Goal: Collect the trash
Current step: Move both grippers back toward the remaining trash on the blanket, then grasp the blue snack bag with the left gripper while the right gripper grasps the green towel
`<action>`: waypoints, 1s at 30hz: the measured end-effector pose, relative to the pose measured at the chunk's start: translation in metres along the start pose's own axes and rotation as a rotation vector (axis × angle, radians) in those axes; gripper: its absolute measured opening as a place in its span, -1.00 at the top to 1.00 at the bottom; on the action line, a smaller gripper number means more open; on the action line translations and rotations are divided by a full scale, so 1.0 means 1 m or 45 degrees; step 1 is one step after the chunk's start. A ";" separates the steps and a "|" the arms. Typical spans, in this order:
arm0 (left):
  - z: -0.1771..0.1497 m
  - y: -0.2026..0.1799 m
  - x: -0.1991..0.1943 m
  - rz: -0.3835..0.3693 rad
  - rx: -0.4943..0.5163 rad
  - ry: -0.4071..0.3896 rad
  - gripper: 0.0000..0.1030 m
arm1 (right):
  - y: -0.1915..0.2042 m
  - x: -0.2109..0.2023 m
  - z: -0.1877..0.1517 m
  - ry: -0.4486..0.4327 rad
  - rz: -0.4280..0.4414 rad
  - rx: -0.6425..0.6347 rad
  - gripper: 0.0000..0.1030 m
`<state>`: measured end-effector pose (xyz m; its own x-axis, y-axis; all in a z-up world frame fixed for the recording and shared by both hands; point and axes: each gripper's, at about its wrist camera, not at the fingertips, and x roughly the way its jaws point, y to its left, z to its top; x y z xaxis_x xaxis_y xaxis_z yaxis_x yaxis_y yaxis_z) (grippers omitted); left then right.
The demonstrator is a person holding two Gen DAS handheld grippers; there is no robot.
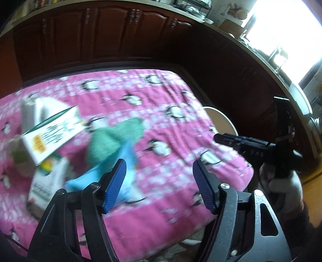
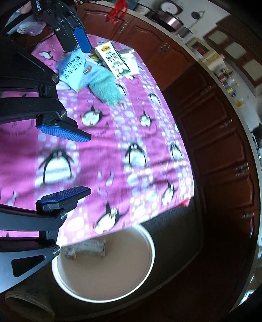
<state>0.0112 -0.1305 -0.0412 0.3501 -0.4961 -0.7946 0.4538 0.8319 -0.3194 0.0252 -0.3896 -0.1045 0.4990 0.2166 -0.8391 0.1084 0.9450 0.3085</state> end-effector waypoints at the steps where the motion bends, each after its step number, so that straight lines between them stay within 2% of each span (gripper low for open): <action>1: -0.003 0.009 -0.004 0.005 -0.012 0.002 -0.37 | 0.005 0.001 0.000 0.002 0.006 -0.011 0.14; 5: -0.021 0.045 -0.018 0.026 -0.076 -0.007 -0.42 | 0.022 0.006 0.000 0.016 0.029 -0.053 0.14; 10: -0.034 0.069 -0.012 0.053 -0.121 0.014 -0.42 | 0.037 0.017 -0.001 0.049 0.060 -0.080 0.13; 16: -0.036 0.073 0.008 0.027 -0.113 0.020 -0.42 | 0.053 0.030 0.000 0.090 0.088 -0.106 0.13; 23: -0.028 0.071 0.036 -0.013 -0.118 0.079 -0.40 | 0.066 0.044 0.002 0.131 0.098 -0.133 0.10; 25: -0.028 0.072 0.039 -0.016 -0.131 0.083 -0.11 | 0.069 0.047 0.004 0.137 0.106 -0.127 0.09; 26: -0.028 0.072 0.040 -0.012 -0.130 0.093 0.12 | 0.071 0.049 0.006 0.140 0.114 -0.121 0.09; 30: -0.031 0.075 0.033 -0.007 -0.126 0.085 0.20 | 0.083 0.059 0.013 0.153 0.173 -0.101 0.09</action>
<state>0.0310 -0.0768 -0.1073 0.2912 -0.4860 -0.8240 0.3714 0.8512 -0.3707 0.0742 -0.3019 -0.1226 0.3974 0.3668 -0.8411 -0.0235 0.9204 0.3903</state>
